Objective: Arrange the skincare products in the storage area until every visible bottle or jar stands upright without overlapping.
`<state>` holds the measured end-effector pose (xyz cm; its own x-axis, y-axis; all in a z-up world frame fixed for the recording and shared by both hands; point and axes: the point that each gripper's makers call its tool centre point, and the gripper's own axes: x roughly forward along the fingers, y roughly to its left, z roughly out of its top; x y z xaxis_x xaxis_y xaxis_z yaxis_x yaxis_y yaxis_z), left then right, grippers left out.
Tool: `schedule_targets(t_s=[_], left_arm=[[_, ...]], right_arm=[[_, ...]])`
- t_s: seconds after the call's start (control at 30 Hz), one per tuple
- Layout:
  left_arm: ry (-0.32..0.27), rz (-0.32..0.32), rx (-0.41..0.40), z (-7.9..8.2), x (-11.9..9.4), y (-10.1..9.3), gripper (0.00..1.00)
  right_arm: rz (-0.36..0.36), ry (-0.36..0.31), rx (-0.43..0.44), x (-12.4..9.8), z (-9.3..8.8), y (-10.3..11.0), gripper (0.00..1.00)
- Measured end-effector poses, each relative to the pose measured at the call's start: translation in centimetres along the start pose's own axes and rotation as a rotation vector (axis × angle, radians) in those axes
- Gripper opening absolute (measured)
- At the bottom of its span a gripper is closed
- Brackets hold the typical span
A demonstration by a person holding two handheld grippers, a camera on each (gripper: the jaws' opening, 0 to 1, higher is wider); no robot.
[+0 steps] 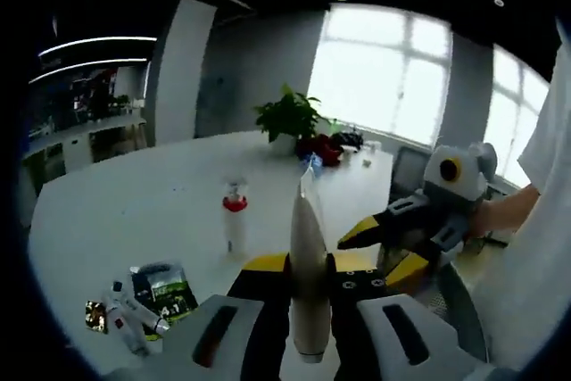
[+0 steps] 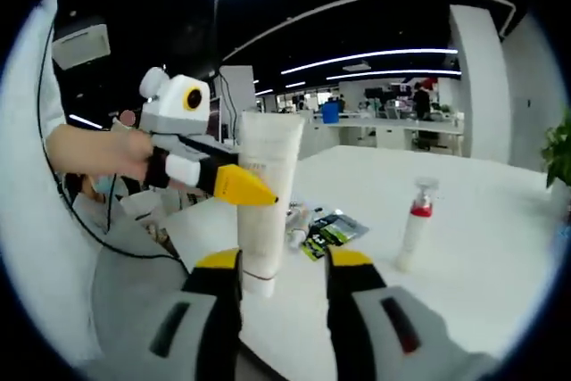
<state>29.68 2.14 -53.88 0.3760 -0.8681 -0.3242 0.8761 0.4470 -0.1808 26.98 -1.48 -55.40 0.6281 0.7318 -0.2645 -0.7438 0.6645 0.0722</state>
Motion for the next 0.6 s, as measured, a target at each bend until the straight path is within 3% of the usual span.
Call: schedule_targets(t_s=[0.1,0.2,0.33,0.4,0.6], left_arm=[[0.007,-0.038,0.018,0.0,0.4,-0.2,0.12],[0.032,-0.091,0.054,-0.4,0.9,-0.8,0.12],[0.057,-0.176,0.064,-1.0,1.3,-2.0,0.12],[0.061,-0.197,0.067,-1.2,1.4,-2.2,0.12],[0.091,-0.263,0.099,-1.6,1.7,-2.8,0.12]], right_arm=[[0.049,-0.001,0.014,0.1,1.1,-0.7,0.32],[0.123,0.031,-0.048,0.5,1.8,-0.7,0.33],[0.248,0.039,-0.045,1.3,3.1,0.5,0.32],[0.274,0.04,-0.038,1.7,3.5,0.4,0.32],[0.458,0.114,-0.09,2.1,3.7,2.2,0.24]])
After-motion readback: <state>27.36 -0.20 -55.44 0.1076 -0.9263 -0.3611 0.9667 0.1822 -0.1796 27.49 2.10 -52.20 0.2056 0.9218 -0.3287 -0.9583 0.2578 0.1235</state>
